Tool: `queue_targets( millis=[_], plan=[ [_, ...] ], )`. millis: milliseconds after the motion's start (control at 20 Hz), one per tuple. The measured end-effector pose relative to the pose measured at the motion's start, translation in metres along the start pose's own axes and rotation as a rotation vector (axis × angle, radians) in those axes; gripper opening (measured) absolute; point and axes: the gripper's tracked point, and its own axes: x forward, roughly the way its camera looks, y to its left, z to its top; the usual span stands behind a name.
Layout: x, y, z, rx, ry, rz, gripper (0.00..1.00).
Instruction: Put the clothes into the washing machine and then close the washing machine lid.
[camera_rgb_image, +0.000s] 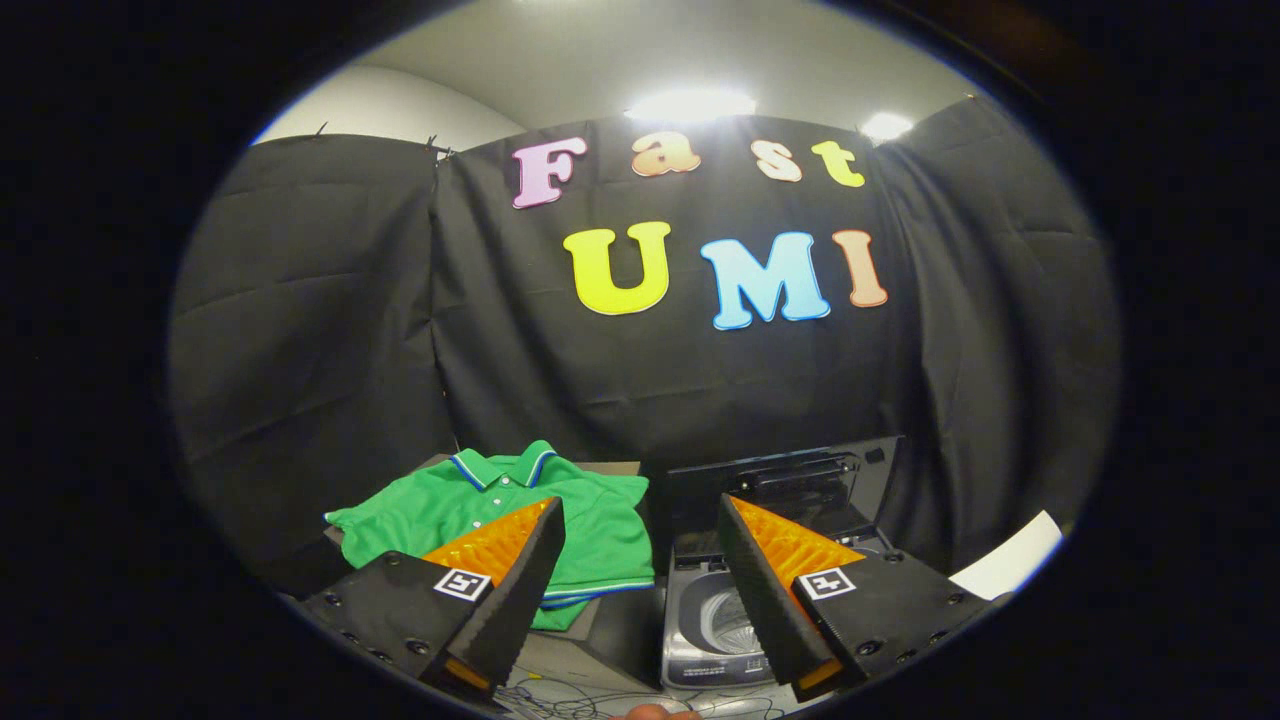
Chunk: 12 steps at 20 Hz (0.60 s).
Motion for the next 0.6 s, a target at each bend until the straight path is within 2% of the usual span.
queue_targets(
  millis=[100, 300, 600],
  plan=[
    [0.014, 0.015, -0.002, 0.006, 0.050, 0.021, 0.96],
    [0.040, 0.038, -0.006, -0.030, 0.117, 0.001, 0.96],
    [0.070, 0.104, -0.017, -0.031, 0.229, 0.113, 0.96]
  ],
)
